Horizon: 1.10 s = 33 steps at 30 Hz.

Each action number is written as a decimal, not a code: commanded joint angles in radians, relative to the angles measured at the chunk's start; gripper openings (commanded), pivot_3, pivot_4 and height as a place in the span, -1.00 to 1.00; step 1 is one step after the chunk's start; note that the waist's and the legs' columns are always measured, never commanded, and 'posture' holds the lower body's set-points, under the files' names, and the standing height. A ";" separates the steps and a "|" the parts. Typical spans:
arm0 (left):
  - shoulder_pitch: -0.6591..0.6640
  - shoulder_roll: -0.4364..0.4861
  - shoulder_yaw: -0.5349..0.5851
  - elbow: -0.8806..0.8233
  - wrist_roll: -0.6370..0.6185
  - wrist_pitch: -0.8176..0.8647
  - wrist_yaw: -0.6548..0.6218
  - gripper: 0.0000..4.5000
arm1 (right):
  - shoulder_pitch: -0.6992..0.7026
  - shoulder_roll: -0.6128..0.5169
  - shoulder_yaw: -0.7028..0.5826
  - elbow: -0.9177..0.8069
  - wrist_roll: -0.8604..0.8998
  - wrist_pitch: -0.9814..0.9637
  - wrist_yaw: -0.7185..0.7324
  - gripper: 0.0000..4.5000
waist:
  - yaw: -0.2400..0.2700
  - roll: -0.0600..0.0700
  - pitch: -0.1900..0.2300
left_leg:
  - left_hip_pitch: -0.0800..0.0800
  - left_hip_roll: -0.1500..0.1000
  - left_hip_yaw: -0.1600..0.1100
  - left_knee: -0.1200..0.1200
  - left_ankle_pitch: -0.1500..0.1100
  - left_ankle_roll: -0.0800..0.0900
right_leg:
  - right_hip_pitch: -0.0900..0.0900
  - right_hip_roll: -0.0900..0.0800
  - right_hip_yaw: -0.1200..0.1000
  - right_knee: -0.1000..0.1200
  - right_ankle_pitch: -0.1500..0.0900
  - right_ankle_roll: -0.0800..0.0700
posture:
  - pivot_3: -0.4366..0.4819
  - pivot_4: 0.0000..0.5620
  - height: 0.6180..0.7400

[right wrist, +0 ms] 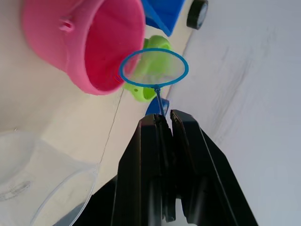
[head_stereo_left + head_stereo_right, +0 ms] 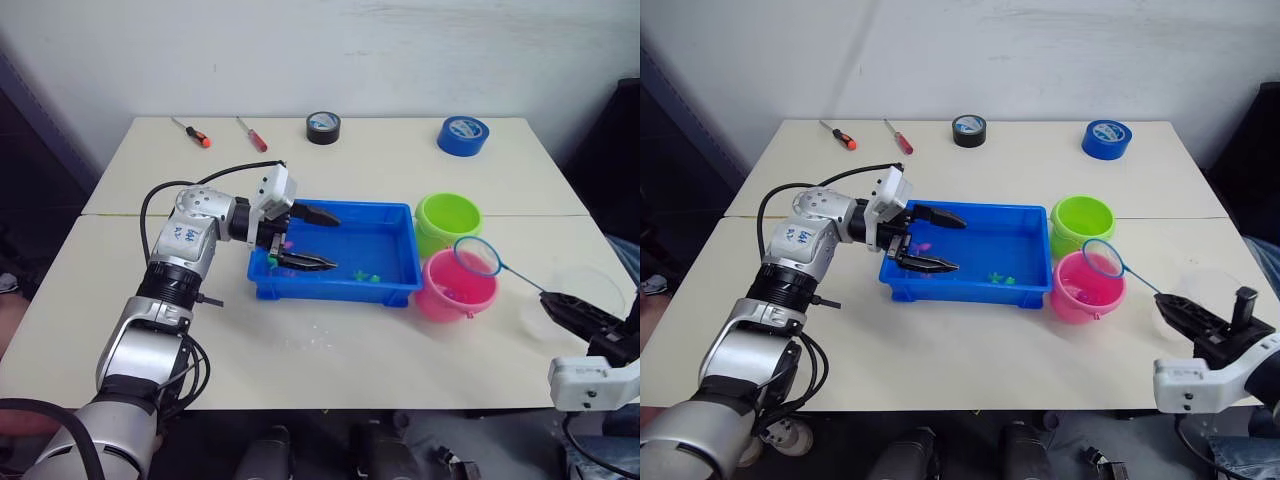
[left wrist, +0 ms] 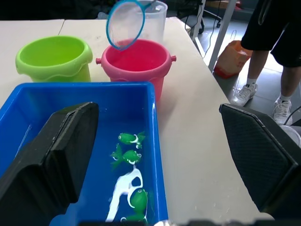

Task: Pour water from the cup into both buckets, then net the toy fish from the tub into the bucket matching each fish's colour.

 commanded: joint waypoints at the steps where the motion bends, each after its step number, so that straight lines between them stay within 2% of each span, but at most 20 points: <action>1: 0.010 0.042 0.026 0.014 0.018 -0.024 0.007 0.97 | -0.083 0.002 0.083 -0.117 0.313 0.302 0.051 -1.00 | -0.006 0.000 0.000 | 0.000 0.001 0.000 0.000 0.000 0.000 | 0.000 0.000 0.000 0.000 0.000 0.000 | -0.05 -0.47 0.94; 4: 0.051 0.093 0.041 0.007 0.024 -0.019 0.012 0.97 | -0.253 -0.033 0.207 -0.158 0.481 0.583 0.047 -1.00 | -0.015 0.000 0.000 | 0.003 0.002 0.000 0.000 0.000 0.000 | 0.002 0.000 0.000 0.001 0.000 0.000 | -0.05 -0.47 0.94; 8: 0.134 0.190 0.075 -0.052 0.028 -0.003 0.038 0.97 | -0.568 -0.029 0.471 -0.117 0.640 0.874 0.034 -1.00 | -0.026 -0.002 0.001 | 0.006 0.003 -0.001 -0.002 -0.002 0.001 | 0.003 -0.001 0.000 0.000 -0.001 -0.002 | -0.05 -0.47 0.94; 10: 0.172 0.234 0.098 -0.090 0.028 0.013 0.063 0.97 | -0.690 -0.005 0.593 -0.069 0.659 0.965 0.042 -1.00 | -0.024 -0.003 0.002 | 0.005 0.003 -0.002 -0.002 -0.002 0.000 | 0.002 -0.001 -0.002 0.000 -0.002 -0.003 | -0.05 -0.47 0.94; 13: 0.211 0.271 0.119 -0.135 0.029 0.039 0.098 0.97 | -0.803 0.020 0.706 -0.015 0.656 1.046 0.041 -1.00 | -0.013 -0.003 0.002 | 0.003 0.003 -0.004 -0.003 -0.002 -0.001 | 0.001 -0.001 -0.003 0.001 -0.002 -0.004 | -0.05 -0.47 0.94; 16: 0.315 0.342 0.170 -0.229 0.028 0.088 0.148 0.97 | -0.938 0.105 0.842 0.109 0.638 1.121 0.033 -1.00 | -0.012 -0.003 0.002 | -0.001 0.002 -0.004 -0.001 -0.001 -0.002 | -0.002 -0.002 -0.003 0.000 -0.002 -0.004 | -0.05 -0.47 0.94; 25: 0.513 0.413 0.301 -0.505 -0.055 0.262 0.260 0.97 | -1.091 0.204 1.008 0.364 0.514 1.034 0.057 -1.00 | -0.003 -0.003 0.002 | -0.013 0.002 -0.003 0.001 -0.001 -0.003 | -0.016 -0.003 -0.003 0.005 -0.002 -0.003 | -0.05 -0.47 0.94; 33: 0.540 0.441 0.290 -0.569 -0.057 0.269 0.258 0.97 | -1.102 0.189 1.018 0.386 0.495 0.919 0.159 -1.00 | -0.002 -0.003 0.002 | -0.014 0.002 -0.004 0.000 -0.001 -0.003 | -0.016 -0.002 -0.004 0.005 -0.002 -0.003 | -0.05 -0.47 0.94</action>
